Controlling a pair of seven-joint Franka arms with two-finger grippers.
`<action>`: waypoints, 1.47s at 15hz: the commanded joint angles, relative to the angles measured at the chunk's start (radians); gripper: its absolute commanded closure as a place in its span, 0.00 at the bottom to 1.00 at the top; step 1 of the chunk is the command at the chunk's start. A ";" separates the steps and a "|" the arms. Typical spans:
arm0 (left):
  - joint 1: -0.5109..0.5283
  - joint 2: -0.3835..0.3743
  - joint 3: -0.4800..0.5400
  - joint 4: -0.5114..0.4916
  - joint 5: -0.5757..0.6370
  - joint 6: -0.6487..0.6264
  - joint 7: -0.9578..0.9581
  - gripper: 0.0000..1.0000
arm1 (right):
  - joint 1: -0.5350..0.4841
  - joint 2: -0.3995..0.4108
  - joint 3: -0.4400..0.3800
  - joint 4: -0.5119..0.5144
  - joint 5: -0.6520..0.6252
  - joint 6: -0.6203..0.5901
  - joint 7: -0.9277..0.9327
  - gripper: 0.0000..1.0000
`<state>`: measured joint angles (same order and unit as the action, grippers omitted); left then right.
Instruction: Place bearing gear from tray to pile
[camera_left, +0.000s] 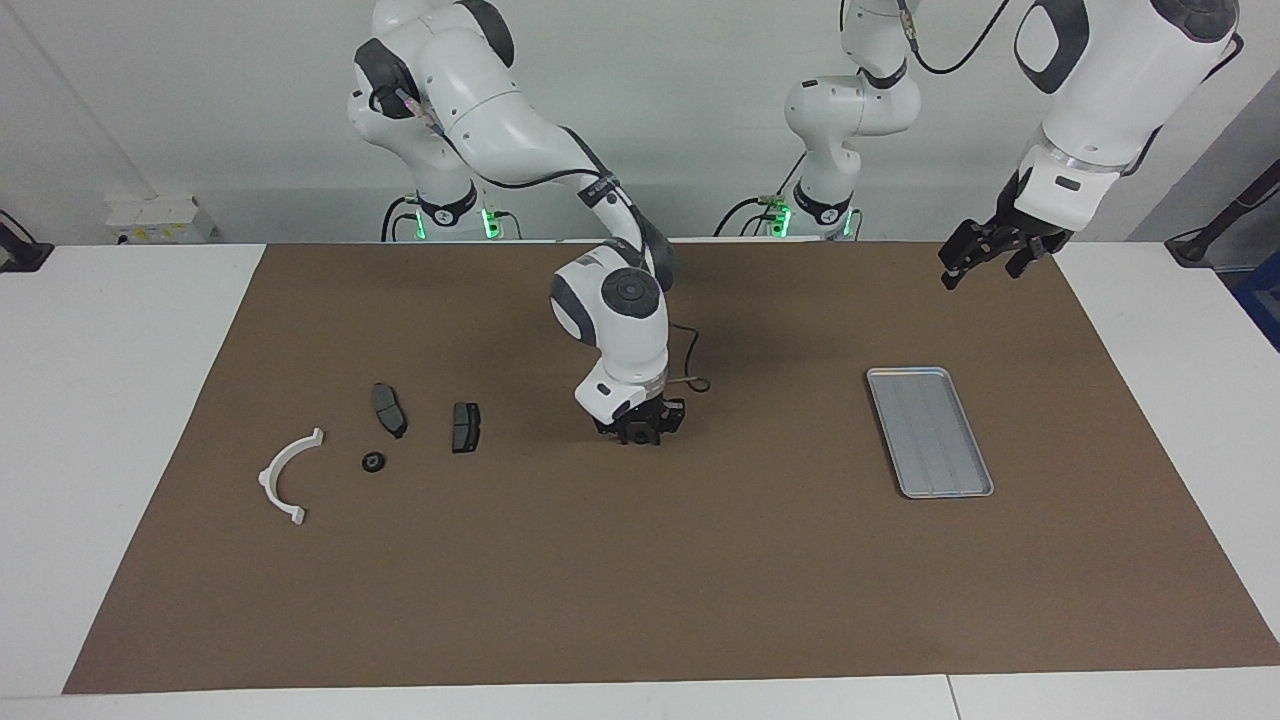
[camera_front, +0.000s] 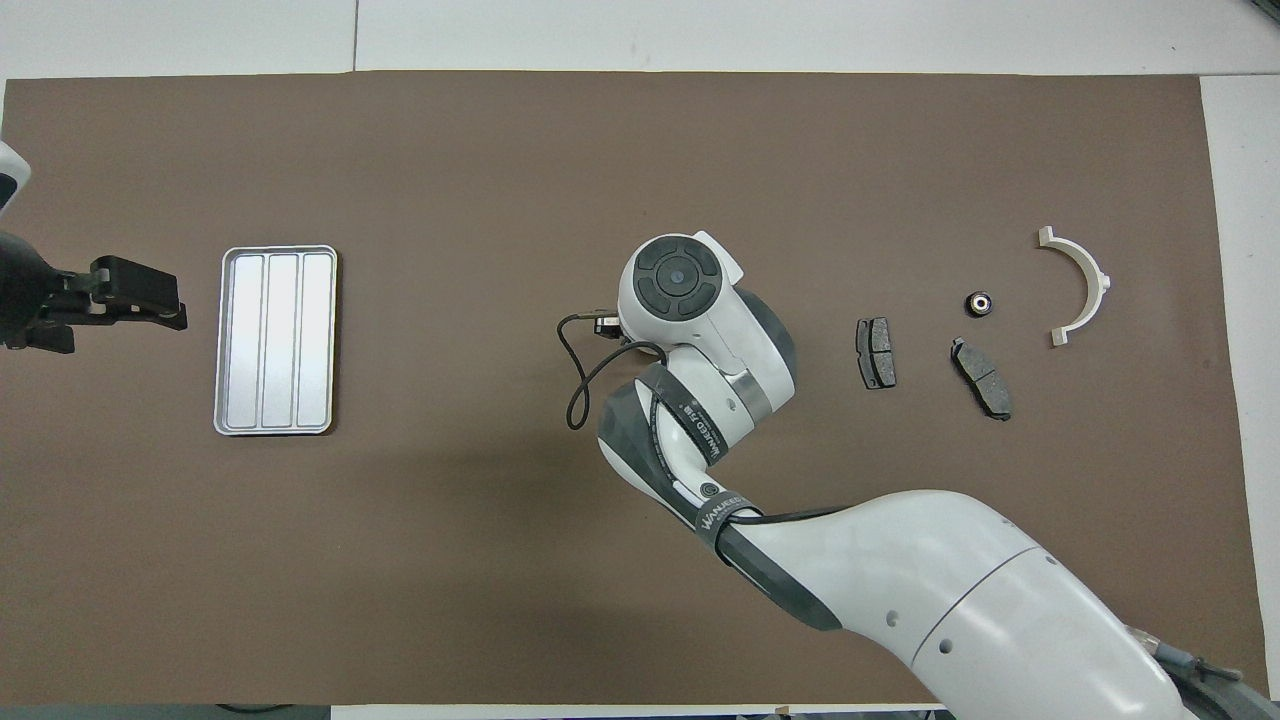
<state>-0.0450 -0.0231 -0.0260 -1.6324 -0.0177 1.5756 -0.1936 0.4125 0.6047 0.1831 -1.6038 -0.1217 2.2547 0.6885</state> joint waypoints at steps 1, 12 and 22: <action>-0.013 -0.021 0.012 -0.032 0.002 0.038 0.019 0.00 | -0.024 -0.013 0.007 0.028 -0.023 -0.081 0.011 1.00; -0.013 -0.029 -0.003 -0.030 0.002 0.041 0.048 0.00 | -0.366 -0.186 0.009 0.099 0.019 -0.440 -0.579 1.00; -0.009 -0.032 -0.003 -0.034 0.002 0.038 0.046 0.00 | -0.500 -0.326 0.009 -0.331 0.022 -0.113 -0.742 1.00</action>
<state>-0.0477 -0.0236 -0.0369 -1.6324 -0.0177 1.6003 -0.1566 -0.0481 0.3192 0.1806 -1.8776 -0.1166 2.1040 0.0012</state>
